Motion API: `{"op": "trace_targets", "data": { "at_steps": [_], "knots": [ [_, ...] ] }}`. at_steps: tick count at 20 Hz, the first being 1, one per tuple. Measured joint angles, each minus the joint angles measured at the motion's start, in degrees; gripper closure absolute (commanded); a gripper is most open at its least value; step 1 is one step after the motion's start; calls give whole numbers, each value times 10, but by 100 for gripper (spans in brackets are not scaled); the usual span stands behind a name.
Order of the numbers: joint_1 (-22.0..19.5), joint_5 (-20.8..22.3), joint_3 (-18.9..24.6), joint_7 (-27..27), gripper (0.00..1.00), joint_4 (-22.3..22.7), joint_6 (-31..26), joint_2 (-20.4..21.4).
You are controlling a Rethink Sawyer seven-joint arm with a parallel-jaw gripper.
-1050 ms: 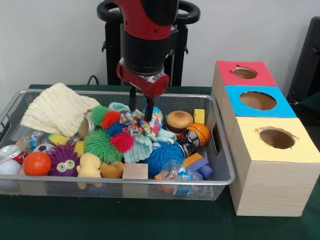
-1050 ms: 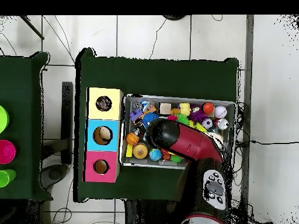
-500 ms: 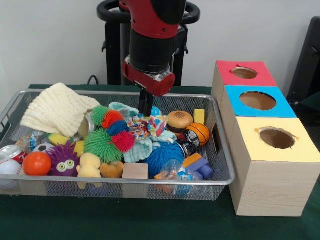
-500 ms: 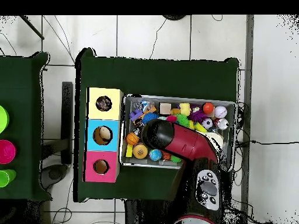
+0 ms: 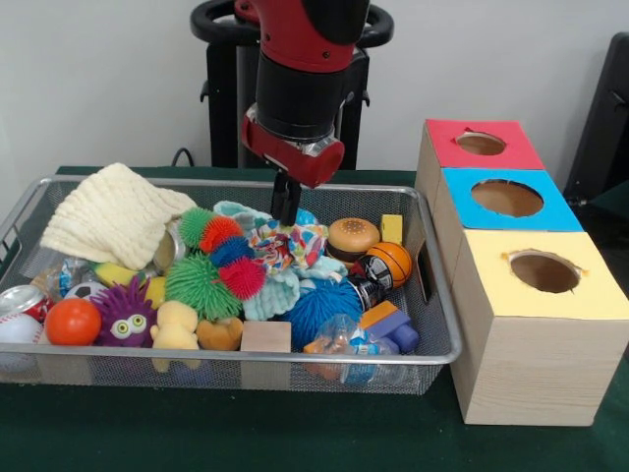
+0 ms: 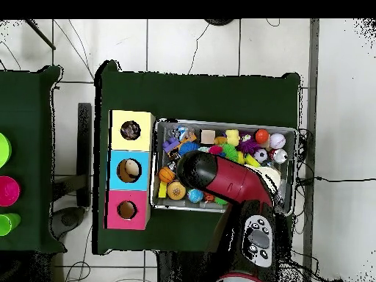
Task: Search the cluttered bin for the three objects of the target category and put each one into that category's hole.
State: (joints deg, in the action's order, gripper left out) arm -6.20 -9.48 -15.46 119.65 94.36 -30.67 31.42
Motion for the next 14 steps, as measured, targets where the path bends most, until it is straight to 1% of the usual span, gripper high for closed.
{"op": "trace_targets", "data": {
  "at_steps": [4,9,14],
  "knots": [
    [2,-1,-1,0,100,0,0,2],
    [18,-3,-9,0,100,0,-11,21],
    [23,-7,-13,0,100,0,-16,33]
  ]
}}
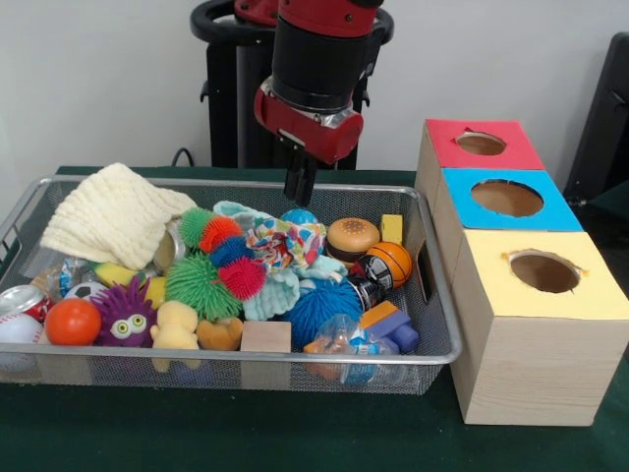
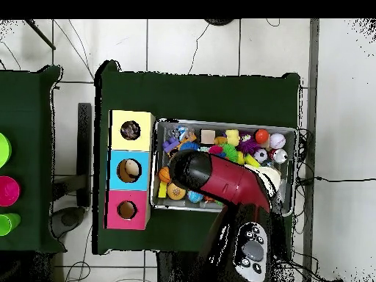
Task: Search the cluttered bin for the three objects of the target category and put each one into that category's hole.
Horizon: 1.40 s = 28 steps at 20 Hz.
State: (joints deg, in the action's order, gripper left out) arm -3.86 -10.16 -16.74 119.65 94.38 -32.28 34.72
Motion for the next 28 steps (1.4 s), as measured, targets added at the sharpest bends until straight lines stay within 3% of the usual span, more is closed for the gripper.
{"op": "trace_targets", "data": {
  "at_steps": [5,6,18,28],
  "knots": [
    [0,-3,0,0,100,0,0,2],
    [0,-3,0,0,0,0,0,1],
    [-1,-3,-7,0,0,-1,0,-8],
    [-24,-3,-3,0,0,-1,18,-43]
  ]
}}
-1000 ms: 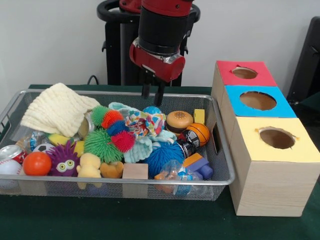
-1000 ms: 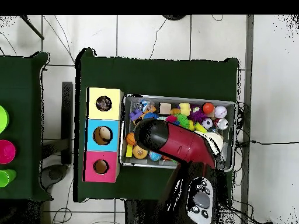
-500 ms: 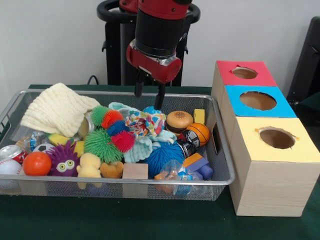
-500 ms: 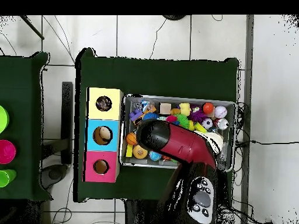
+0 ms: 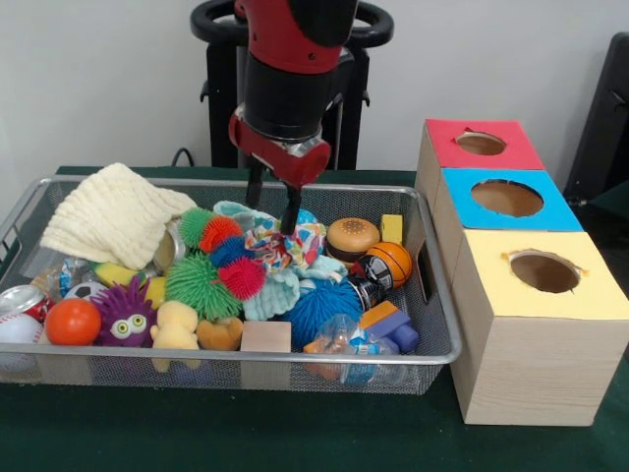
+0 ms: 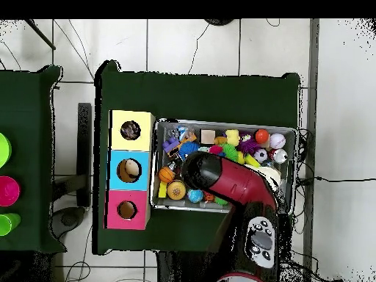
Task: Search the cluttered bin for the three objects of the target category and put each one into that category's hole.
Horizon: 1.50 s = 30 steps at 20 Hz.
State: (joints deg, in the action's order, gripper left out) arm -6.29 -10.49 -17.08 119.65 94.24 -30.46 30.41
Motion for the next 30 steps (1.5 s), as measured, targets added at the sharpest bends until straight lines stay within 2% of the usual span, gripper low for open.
{"op": "trace_targets", "data": {
  "at_steps": [7,17,30],
  "knots": [
    [-13,0,1,0,0,1,33,-16],
    [-13,-12,3,0,0,3,37,-16],
    [-13,-47,22,0,0,37,37,32]
  ]
}}
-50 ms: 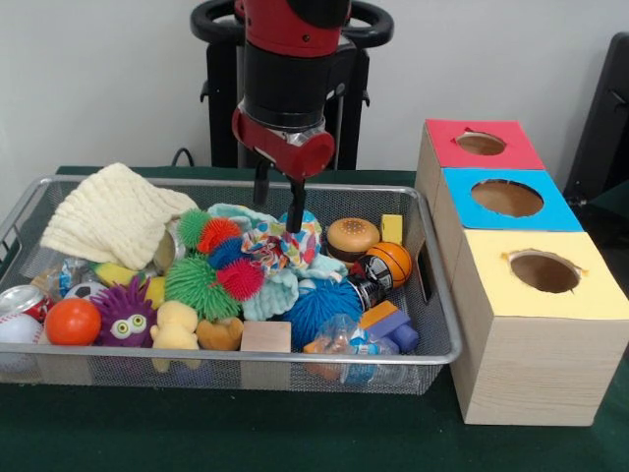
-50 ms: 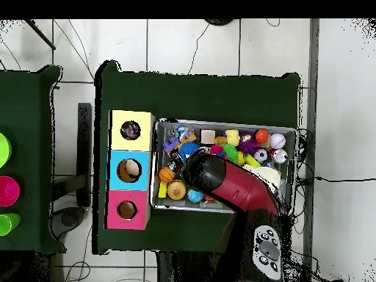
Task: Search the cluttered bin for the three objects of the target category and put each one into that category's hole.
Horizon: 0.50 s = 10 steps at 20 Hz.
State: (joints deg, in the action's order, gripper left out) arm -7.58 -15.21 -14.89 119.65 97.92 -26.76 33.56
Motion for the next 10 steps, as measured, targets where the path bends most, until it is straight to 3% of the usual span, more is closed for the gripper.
{"op": "trace_targets", "data": {
  "at_steps": [10],
  "knots": [
    [0,-1,7,0,0,6,1,1]
  ]
}}
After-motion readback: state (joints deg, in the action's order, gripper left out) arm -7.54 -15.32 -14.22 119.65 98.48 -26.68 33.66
